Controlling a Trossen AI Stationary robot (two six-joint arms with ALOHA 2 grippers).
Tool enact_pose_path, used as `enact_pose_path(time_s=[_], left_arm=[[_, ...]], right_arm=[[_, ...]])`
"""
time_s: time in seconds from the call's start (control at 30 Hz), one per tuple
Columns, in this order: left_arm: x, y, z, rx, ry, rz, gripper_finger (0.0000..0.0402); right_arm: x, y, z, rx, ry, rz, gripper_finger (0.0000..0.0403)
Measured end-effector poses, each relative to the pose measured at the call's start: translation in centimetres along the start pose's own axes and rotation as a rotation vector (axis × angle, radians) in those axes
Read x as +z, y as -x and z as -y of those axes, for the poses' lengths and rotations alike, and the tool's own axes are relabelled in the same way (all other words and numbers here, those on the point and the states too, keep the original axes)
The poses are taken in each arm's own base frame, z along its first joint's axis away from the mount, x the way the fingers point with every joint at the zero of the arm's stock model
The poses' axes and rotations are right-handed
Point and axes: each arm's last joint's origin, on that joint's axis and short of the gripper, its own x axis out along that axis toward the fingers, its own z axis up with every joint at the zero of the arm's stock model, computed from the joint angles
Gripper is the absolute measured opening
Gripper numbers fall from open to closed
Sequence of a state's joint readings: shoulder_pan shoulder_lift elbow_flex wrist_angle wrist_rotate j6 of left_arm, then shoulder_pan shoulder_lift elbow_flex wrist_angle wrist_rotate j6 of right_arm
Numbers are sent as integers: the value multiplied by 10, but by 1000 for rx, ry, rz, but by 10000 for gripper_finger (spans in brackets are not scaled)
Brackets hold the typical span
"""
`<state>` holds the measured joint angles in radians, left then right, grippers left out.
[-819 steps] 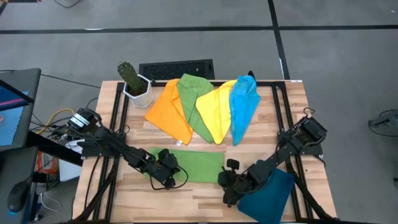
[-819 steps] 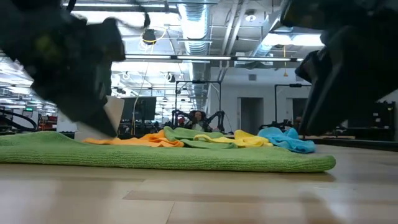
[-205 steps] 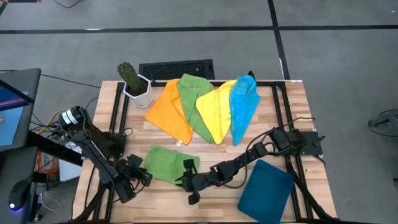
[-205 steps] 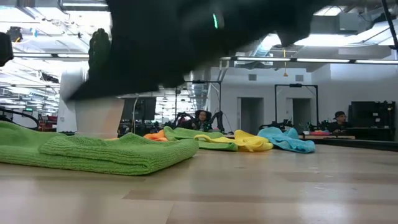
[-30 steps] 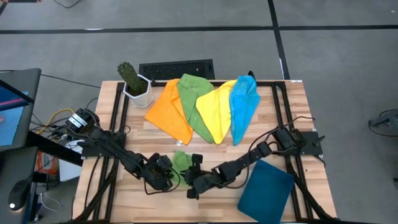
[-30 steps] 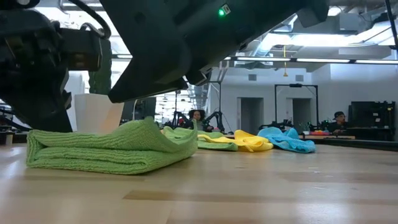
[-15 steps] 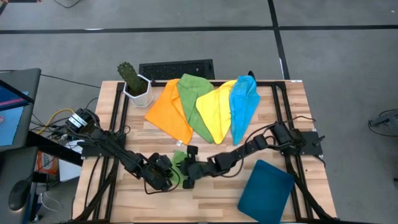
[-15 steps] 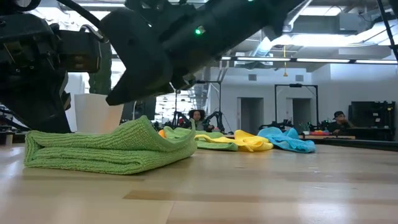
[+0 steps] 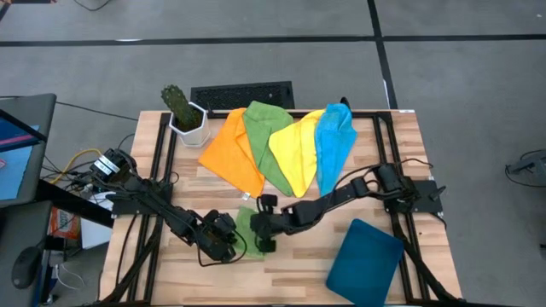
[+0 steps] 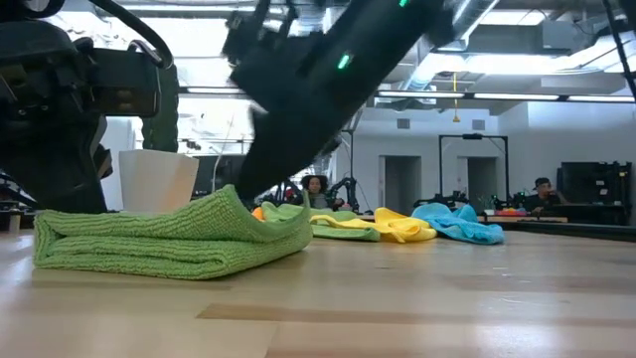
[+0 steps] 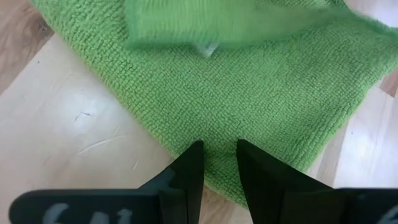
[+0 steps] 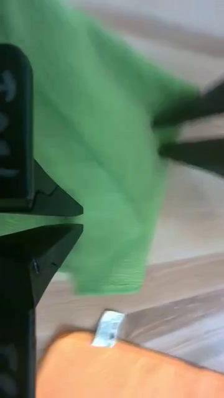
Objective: Fold microfiber towels
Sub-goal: Fold the right green microfiber towel
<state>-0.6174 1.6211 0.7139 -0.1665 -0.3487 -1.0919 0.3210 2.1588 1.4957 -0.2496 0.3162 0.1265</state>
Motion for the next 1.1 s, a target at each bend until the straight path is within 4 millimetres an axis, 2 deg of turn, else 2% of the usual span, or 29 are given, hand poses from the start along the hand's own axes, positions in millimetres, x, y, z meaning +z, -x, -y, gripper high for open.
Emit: enact_pose_path(time_s=[0.17, 0.27, 0.33, 0.4, 0.57, 0.73, 0.9, 1.1], left_arm=[[0, 0, 0, 1, -19, -2, 88], [0, 0, 0, 5, -24, 5, 88], [1, 0, 0, 8, -26, 11, 88], [1, 0, 0, 7, -26, 11, 88], [1, 0, 0, 5, -25, 6, 88], [1, 0, 0, 4, -40, 4, 88], [0, 0, 0, 2, -40, -1, 88], [0, 0, 0, 2, -43, -1, 88]], right_arm=[[-7, 32, -13, -71, 14, -108, 56], [7, 47, -23, -134, 51, 44, 56], [20, 48, -23, -134, 83, 158, 56], [29, 38, -15, -107, 84, 238, 56], [26, 1, 20, -61, 42, 227, 56], [29, -15, 41, 35, 5, 260, 56], [20, -26, 46, 81, 10, 203, 56], [4, -25, 36, 126, 44, 49, 56]])
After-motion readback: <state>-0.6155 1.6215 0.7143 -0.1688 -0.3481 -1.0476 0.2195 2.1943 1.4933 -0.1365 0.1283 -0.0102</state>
